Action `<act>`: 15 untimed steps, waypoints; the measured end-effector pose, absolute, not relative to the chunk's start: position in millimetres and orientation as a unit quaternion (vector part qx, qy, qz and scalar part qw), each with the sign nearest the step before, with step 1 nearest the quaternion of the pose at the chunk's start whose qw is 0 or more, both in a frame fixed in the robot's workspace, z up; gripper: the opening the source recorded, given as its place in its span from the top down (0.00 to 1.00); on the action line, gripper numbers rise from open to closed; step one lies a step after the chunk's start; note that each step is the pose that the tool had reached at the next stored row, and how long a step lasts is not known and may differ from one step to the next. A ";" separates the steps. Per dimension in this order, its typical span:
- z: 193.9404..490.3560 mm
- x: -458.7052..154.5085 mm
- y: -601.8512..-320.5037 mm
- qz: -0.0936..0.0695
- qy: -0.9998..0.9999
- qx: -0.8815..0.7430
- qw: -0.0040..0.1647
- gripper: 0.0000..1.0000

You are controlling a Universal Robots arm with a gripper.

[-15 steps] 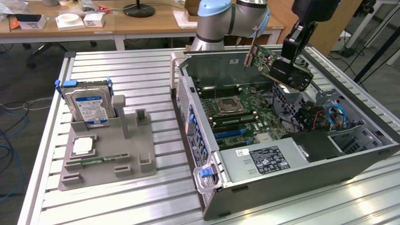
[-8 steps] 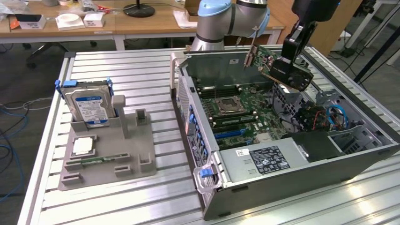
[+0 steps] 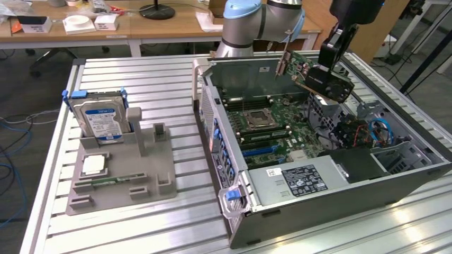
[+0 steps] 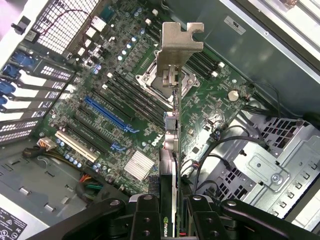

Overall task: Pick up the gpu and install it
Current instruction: 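Insert the gpu into the slot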

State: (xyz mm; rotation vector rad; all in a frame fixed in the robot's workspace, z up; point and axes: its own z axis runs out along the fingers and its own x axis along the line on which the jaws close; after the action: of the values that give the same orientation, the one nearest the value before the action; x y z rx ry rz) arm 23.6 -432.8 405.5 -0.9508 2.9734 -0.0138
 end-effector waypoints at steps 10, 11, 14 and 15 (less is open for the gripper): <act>405.5 23.8 -432.8 -0.004 0.951 -0.308 0.010 0.74; 405.5 23.8 -432.8 -0.004 0.951 -0.308 0.010 0.74; 405.5 23.8 -432.8 -0.004 0.951 -0.309 0.010 0.74; 405.5 23.8 -432.8 -0.004 0.951 -0.309 0.010 0.74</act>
State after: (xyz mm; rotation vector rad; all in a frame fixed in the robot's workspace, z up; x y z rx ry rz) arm 23.8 -432.8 405.5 -0.9651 2.9687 -0.0136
